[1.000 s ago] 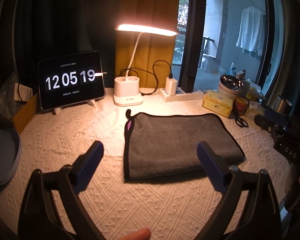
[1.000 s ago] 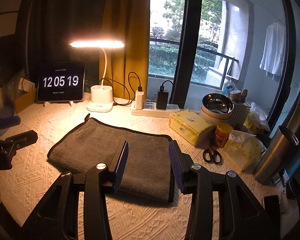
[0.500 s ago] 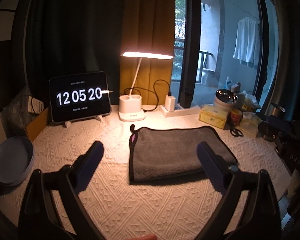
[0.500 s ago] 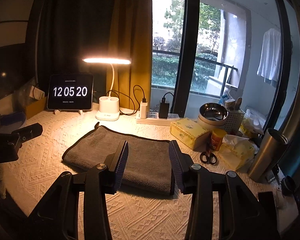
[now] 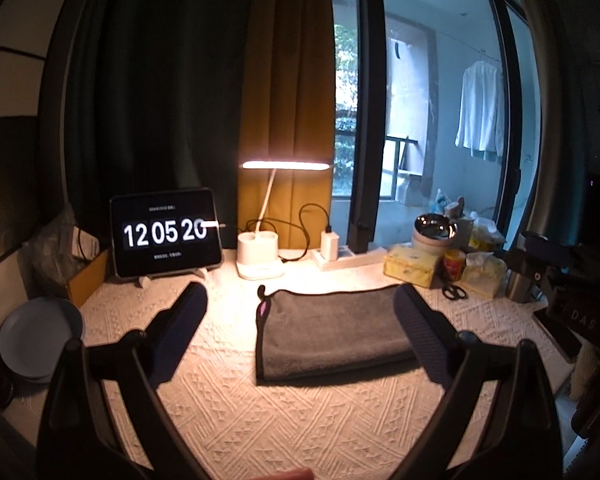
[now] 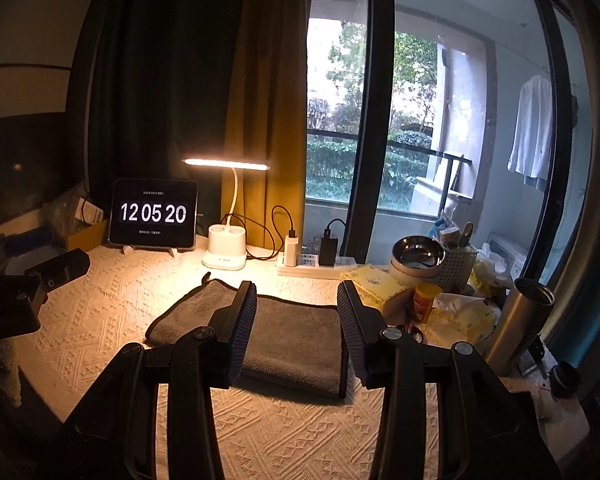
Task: Fold towel
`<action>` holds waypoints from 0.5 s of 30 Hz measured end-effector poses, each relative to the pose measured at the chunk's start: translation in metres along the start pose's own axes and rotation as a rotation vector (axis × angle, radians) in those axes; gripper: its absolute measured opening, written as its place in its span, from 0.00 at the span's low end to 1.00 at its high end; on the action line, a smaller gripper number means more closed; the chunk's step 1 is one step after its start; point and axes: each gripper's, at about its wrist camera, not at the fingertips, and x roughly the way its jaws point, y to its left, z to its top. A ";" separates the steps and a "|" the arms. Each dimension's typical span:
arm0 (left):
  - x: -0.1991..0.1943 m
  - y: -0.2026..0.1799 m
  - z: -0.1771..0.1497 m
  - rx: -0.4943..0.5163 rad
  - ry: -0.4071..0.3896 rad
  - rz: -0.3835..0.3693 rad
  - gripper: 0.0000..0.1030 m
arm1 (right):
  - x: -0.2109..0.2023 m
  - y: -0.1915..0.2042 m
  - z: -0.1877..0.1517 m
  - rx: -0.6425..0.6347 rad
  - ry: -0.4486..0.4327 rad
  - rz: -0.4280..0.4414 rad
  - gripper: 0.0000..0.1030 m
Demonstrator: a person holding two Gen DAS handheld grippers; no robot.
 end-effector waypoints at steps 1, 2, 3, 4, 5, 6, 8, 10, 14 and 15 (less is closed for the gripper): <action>-0.003 0.000 0.001 0.000 -0.009 0.000 0.92 | -0.002 0.000 0.000 0.000 -0.005 -0.001 0.43; -0.006 0.000 0.002 -0.001 -0.015 0.001 0.92 | -0.005 0.000 0.001 0.001 -0.012 -0.002 0.43; -0.009 0.000 0.003 -0.002 -0.024 0.003 0.92 | -0.008 0.000 0.002 0.001 -0.019 -0.003 0.43; -0.012 0.000 0.004 -0.005 -0.036 0.009 0.92 | -0.011 -0.001 0.003 0.002 -0.024 -0.004 0.43; -0.016 0.001 0.005 -0.007 -0.048 0.014 0.92 | -0.014 -0.001 0.003 0.003 -0.031 -0.005 0.43; -0.018 0.001 0.006 -0.008 -0.057 0.018 0.92 | -0.018 -0.001 0.004 0.003 -0.040 -0.007 0.43; -0.023 0.002 0.007 -0.010 -0.071 0.022 0.92 | -0.023 -0.001 0.005 0.004 -0.054 -0.009 0.43; -0.028 0.002 0.008 -0.016 -0.084 0.018 0.92 | -0.029 -0.001 0.006 0.006 -0.068 -0.012 0.43; -0.039 0.001 0.008 -0.018 -0.117 0.015 0.92 | -0.040 -0.001 0.007 0.007 -0.090 -0.014 0.43; -0.042 0.000 0.007 -0.015 -0.125 0.014 0.92 | -0.044 0.000 0.007 0.007 -0.097 -0.014 0.43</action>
